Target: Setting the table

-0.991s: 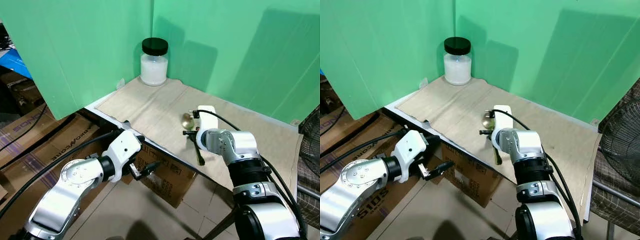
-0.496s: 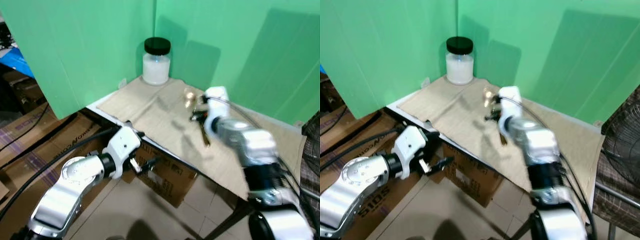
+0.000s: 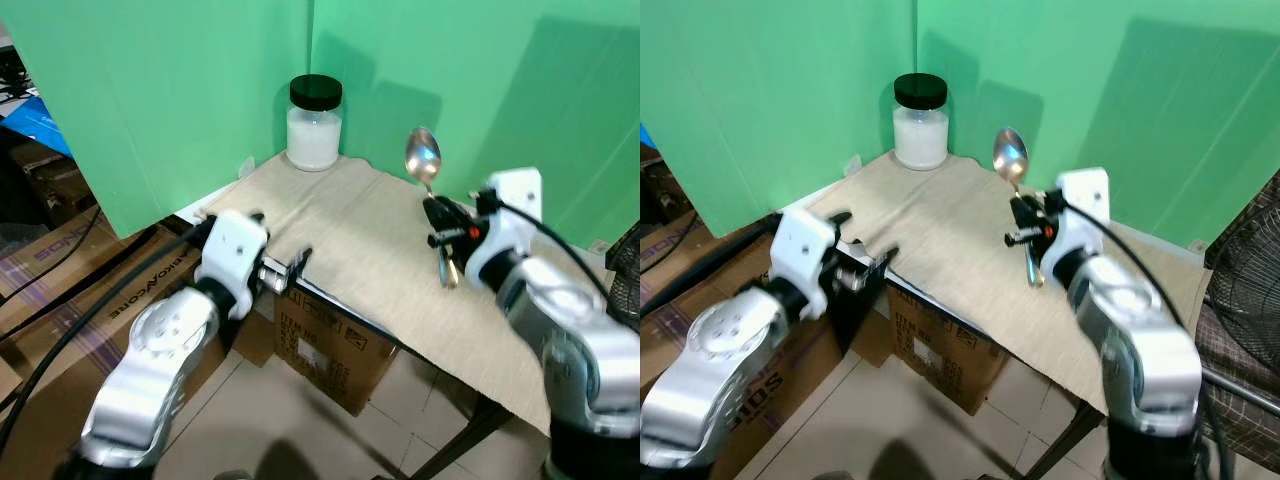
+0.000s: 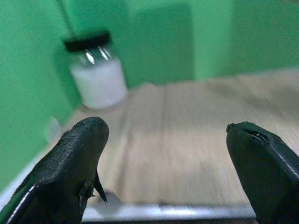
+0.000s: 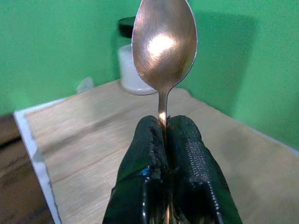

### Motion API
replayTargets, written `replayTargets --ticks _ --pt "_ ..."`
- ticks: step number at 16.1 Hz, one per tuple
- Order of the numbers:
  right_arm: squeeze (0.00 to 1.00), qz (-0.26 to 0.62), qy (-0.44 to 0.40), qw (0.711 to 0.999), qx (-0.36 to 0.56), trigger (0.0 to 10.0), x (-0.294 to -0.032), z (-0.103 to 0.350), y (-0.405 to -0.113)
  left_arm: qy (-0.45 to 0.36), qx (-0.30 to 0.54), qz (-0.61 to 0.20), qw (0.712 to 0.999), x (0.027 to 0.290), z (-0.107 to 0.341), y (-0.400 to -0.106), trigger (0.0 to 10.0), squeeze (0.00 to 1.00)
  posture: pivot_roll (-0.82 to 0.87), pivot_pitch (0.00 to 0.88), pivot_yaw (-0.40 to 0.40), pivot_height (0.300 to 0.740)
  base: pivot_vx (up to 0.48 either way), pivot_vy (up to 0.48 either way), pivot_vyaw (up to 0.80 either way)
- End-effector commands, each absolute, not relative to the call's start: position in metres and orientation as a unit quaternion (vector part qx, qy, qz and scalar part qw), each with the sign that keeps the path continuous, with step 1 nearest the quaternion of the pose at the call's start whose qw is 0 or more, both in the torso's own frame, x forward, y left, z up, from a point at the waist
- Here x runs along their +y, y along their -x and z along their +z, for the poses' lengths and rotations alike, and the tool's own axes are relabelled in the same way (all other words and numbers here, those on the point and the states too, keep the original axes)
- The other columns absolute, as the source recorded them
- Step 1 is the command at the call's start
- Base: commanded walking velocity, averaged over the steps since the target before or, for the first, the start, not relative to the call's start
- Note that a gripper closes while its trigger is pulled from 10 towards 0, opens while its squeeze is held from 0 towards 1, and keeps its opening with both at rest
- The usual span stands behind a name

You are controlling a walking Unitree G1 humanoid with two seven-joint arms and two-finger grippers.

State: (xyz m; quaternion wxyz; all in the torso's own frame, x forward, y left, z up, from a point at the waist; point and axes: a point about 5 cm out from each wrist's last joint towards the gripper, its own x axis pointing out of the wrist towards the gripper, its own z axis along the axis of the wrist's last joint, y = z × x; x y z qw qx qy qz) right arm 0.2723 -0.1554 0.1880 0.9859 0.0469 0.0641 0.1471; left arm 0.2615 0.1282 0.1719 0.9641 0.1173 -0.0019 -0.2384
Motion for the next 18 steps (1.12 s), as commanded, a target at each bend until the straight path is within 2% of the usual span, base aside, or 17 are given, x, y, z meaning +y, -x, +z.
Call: replayTargets --ticks 1,3,8,10,14,18 --pt "0.0 0.105 -0.045 0.992 0.048 10.0 -0.164 0.19 -0.271 -0.121 -0.005 -0.219 0.968 0.128 0.173 -0.265 10.0 0.0 0.1 0.0 -0.035 0.74 0.0 0.0 -0.8" --pt "0.0 0.053 -0.041 0.997 0.034 10.0 -0.169 0.189 -0.27 -0.136 -0.008 -0.221 0.966 0.121 0.172 -0.267 10.0 0.0 0.1 0.0 -0.029 0.74 0.0 0.0 -0.8" --pt "0.0 0.061 -0.065 0.996 0.0 10.0 -0.165 0.197 -0.268 -0.132 -0.012 -0.201 0.971 0.126 0.173 -0.27 10.0 0.0 0.1 0.0 -0.029 0.74 0.0 0.0 -0.8" --pt "0.0 0.037 -0.068 0.997 -0.014 10.0 -0.166 0.2 -0.269 -0.125 -0.006 -0.193 0.973 0.13 0.171 -0.269 10.0 0.0 0.1 0.0 -0.033 0.74 0.0 0.0 -0.8" --pt "0.0 0.035 -0.067 0.997 0.029 10.0 -0.168 0.181 -0.271 -0.113 0.004 -0.167 0.979 0.14 0.169 -0.268 10.0 0.0 0.12 0.0 -0.056 0.74 0.0 0.0 -0.79" --pt "0.0 0.025 -0.05 0.998 0.033 10.0 -0.171 0.174 -0.268 -0.093 0.005 -0.145 0.985 0.148 0.168 -0.268 10.0 0.0 0.11 0.0 -0.038 0.74 0.0 0.0 -0.8"
